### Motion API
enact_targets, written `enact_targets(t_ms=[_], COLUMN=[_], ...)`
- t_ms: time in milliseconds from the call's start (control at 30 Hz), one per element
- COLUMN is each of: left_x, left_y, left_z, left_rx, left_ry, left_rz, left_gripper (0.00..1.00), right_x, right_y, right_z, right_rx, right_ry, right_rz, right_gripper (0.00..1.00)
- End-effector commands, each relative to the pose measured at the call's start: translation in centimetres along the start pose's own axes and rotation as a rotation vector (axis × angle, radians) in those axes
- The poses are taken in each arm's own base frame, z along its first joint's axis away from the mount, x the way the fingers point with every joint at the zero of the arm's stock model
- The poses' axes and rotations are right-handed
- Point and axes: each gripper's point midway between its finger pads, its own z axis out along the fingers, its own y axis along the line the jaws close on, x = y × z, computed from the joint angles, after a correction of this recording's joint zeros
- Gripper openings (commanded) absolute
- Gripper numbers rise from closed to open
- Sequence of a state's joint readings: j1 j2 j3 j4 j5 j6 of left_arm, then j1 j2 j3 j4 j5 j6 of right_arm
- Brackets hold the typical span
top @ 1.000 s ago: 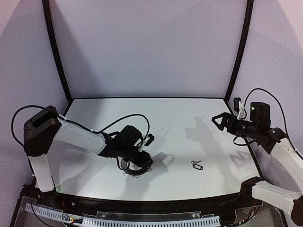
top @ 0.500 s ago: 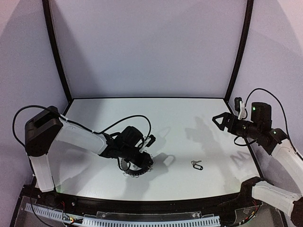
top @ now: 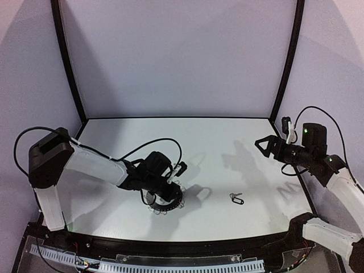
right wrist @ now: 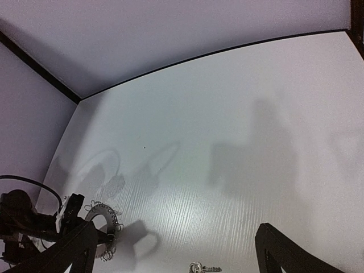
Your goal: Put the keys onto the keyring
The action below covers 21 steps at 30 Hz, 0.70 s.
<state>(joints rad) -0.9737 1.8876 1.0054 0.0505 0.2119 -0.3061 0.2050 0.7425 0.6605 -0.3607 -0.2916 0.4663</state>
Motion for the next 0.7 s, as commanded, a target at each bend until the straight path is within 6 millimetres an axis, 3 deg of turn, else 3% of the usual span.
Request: enact_targets(t_ms=[0, 100, 233, 367, 500, 667], left_x=[-2.8, -3.1, -4.9, -6.6, -7.5, -8.6], left_y=[-2.6, -4.4, -7.3, -9.1, -10.4, -10.9], left_z=[-3.9, -5.7, -9.0, -12.0, -14.5, -16.7], left_rx=[0.062, 0.132, 0.237, 0.268, 0.287, 0.255], left_ry=[-0.083, -0.074, -0.131, -0.159, -0.166, -0.162], left_rz=[0.12, 0.177, 0.254, 0.328, 0.411, 0.477], left_gripper=[0.01, 0.01, 0.01, 0.01, 0.01, 0.01], right_x=[0.5, 0.5, 1.2, 2.8, 5.1, 7.0], right_y=[1.2, 3.7, 7.3, 12.3, 18.1, 22.3], right_z=[-0.4, -0.8, -1.3, -1.8, -2.5, -1.7], right_rx=[-0.068, -0.205, -0.375, -0.542, -0.737, -0.822], right_ry=[0.01, 0.024, 0.068, 0.125, 0.207, 0.241], right_rz=[-0.037, -0.084, -0.172, -0.319, -0.474, -0.641], right_gripper=[0.98, 0.96, 0.97, 0.97, 0.94, 0.87])
